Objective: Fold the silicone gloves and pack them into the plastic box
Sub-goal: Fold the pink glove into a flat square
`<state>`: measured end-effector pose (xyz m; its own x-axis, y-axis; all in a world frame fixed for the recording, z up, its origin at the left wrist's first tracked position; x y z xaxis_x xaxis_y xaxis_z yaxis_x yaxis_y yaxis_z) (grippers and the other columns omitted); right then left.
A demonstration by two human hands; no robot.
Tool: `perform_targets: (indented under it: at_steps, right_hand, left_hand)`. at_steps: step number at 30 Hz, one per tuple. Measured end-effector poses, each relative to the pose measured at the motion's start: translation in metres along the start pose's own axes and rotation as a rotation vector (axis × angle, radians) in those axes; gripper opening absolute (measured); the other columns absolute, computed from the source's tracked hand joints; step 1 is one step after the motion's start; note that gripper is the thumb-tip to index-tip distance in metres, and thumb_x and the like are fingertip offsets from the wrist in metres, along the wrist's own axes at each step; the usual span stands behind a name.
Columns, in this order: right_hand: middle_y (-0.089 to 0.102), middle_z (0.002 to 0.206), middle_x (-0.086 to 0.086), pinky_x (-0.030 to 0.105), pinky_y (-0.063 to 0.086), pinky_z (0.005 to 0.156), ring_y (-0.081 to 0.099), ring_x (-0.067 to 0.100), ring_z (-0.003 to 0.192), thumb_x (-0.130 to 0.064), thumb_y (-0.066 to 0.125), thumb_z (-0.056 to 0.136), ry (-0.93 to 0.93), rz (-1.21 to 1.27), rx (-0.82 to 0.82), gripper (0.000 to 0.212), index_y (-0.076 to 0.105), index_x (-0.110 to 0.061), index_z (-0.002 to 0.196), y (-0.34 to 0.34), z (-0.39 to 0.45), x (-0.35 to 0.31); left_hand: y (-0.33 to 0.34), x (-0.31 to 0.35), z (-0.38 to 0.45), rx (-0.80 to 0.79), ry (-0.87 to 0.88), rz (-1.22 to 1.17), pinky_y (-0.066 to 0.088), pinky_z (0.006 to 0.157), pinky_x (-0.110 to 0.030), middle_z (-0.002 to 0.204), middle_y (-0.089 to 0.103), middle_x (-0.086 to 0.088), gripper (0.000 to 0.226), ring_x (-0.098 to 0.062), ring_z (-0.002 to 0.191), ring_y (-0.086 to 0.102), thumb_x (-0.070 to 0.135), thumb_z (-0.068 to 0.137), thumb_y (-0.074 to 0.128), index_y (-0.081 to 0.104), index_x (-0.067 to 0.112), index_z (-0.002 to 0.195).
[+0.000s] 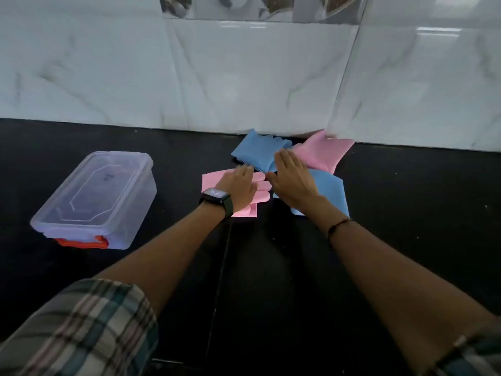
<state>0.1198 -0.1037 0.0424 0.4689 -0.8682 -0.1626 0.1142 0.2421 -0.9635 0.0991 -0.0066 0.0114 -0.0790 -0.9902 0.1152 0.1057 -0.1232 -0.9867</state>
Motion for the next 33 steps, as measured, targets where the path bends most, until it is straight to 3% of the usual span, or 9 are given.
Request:
perform_targets:
  at_steps: [4,11,17,21,23,25,27,29,33]
  right_hand:
    - [0.062,0.114,0.023,0.041,0.047,0.086,0.057,0.037,0.105,-0.014,0.044,0.088,0.108,0.120,-0.163,0.027,0.058,0.001,0.106,0.028,-0.008,-0.013]
    - [0.062,0.101,0.015,0.046,0.057,0.079,0.066,0.031,0.089,-0.005,0.052,0.082,0.729,0.961,-0.017,0.019,0.048,-0.006,0.101,0.077,-0.061,0.003]
    - [0.050,0.128,0.007,0.032,0.051,0.082,0.054,0.017,0.099,-0.022,0.061,0.084,0.749,1.133,-0.008,0.050,0.035,-0.018,0.126,0.076,-0.086,-0.012]
    - [0.038,0.142,0.015,0.040,0.046,0.095,0.050,0.030,0.120,-0.008,0.064,0.081,0.660,0.828,-0.143,0.086,0.008,-0.021,0.144,0.070,-0.092,-0.024]
    - [0.054,0.126,0.017,0.041,0.052,0.091,0.060,0.029,0.105,-0.001,0.056,0.083,0.617,0.718,-0.215,0.086,0.002,-0.026,0.146,0.067,-0.101,-0.027]
    - [0.060,0.107,0.013,0.035,0.054,0.076,0.061,0.022,0.084,0.001,0.051,0.084,0.635,0.745,-0.227,0.080,0.008,-0.029,0.145,0.063,-0.118,-0.025]
    - [0.055,0.100,0.006,0.028,0.052,0.064,0.057,0.016,0.075,-0.003,0.050,0.086,0.690,0.802,-0.262,0.066,0.022,-0.029,0.140,0.063,-0.147,-0.023]
    - [0.055,0.104,0.001,0.021,0.052,0.051,0.061,0.013,0.065,-0.010,0.052,0.088,0.707,0.868,-0.349,0.053,0.034,-0.028,0.135,0.069,-0.184,-0.028]
    - [0.062,0.093,0.002,0.018,0.054,0.045,0.062,0.009,0.048,-0.014,0.054,0.090,0.648,0.943,-0.496,0.052,0.035,-0.026,0.137,0.075,-0.231,-0.048]
  left_hand:
    - [0.044,-0.032,-0.016,-0.317,-0.105,-0.006,0.047,0.091,-0.045,0.131,0.048,-0.009,0.052,-0.030,0.111,0.051,0.045,0.085,0.045,0.044,0.013,0.126]
    - [0.030,-0.039,-0.020,0.005,-0.172,-0.183,0.044,0.079,-0.036,0.108,0.066,-0.013,0.026,-0.030,0.095,0.060,0.022,0.092,0.046,0.065,0.007,0.101]
    - [0.018,-0.065,-0.040,0.014,-0.443,-1.409,0.050,0.065,-0.025,0.075,0.069,0.004,0.028,-0.016,0.078,0.058,0.008,0.092,0.042,0.064,0.019,0.077]
    - [0.033,-0.058,-0.055,-0.060,-0.557,-1.917,0.053,0.072,-0.027,0.087,0.058,-0.003,0.030,-0.016,0.079,0.056,0.008,0.097,0.028,0.055,0.016,0.086]
    - [0.037,-0.077,-0.064,0.020,-0.662,-1.684,0.052,0.059,-0.024,0.083,0.055,-0.002,0.027,-0.016,0.073,0.055,0.015,0.097,0.030,0.053,0.015,0.082]
    - [0.029,-0.098,-0.062,-0.019,-0.551,-0.832,0.046,0.061,-0.026,0.082,0.056,-0.004,0.021,-0.019,0.072,0.054,0.027,0.093,0.042,0.055,0.013,0.083]
    - [0.040,-0.099,-0.065,-0.253,-0.522,-0.312,0.046,0.077,-0.029,0.099,0.062,-0.011,0.024,-0.023,0.089,0.059,0.030,0.089,0.052,0.058,0.009,0.100]
    - [0.047,-0.096,-0.075,-0.347,-0.625,-0.345,0.045,0.088,-0.032,0.114,0.061,-0.010,0.034,-0.020,0.094,0.059,0.030,0.090,0.052,0.055,0.009,0.116]
    - [0.053,-0.078,-0.096,0.025,-0.863,-1.728,0.042,0.103,-0.042,0.097,0.060,-0.003,0.061,-0.015,0.082,0.057,0.052,0.093,0.032,0.046,0.009,0.134]
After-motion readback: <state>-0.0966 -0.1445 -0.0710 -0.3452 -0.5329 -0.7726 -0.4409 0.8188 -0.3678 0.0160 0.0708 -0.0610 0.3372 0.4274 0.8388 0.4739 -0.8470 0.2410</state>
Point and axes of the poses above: each hand's wrist, its own z-axis towards the middle knuckle, its own y-axis out of the palm, x = y × z, the point moved 10 cm from there along z, towards the middle knuckle
